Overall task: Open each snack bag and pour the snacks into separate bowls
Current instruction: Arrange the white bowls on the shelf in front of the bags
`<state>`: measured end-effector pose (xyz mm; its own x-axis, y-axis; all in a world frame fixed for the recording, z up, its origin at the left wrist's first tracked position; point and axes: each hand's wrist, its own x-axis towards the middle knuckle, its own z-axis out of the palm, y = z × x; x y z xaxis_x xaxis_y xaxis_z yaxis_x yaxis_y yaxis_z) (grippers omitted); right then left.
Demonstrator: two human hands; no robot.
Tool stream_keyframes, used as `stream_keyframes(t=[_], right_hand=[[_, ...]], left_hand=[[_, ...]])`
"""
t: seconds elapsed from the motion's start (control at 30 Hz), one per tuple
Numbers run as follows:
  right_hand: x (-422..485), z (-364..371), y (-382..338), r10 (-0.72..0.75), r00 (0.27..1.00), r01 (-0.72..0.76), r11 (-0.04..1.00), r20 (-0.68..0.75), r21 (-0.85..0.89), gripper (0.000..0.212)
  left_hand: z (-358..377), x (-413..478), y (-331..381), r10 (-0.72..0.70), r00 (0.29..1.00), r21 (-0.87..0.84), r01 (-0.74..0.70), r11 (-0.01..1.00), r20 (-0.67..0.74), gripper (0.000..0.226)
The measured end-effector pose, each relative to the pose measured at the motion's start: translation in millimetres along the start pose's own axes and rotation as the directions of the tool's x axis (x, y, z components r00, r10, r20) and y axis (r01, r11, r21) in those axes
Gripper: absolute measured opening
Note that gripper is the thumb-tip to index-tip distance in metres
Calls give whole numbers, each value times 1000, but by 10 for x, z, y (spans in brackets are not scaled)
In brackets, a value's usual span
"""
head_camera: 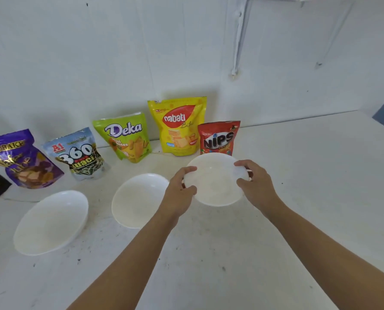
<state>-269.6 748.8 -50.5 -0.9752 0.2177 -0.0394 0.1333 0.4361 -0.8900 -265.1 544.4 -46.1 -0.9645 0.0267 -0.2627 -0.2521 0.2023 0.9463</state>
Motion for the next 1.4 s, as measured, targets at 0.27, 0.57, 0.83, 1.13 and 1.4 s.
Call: stream_keyframes(t=[0.27,0.57,0.83,1.13,1.4], right_hand=[[123,-7,381,62,998,-62,998,25,1,51],[155,52,467,83,995,-81,996,46,-37,53],[92,-1,121,-4,997,3,1000,-76,-12,29],[-158,409,-871,-276,960,279,948,-44,155,5],[-680,1546,-1816,-465,861,399,869,206,293,7]], left_hand=[[301,165,-219,-47,999,-15,47,999,-10,60],[355,251,-308,-81,997,12,81,997,-9,58],[242,165,-82,88,996,166,-88,982,8,49],[-647,-270,447,241,961,35,-238,971,-138,11],[-2087,-1017,389,234,885,61,-228,972,-403,13]])
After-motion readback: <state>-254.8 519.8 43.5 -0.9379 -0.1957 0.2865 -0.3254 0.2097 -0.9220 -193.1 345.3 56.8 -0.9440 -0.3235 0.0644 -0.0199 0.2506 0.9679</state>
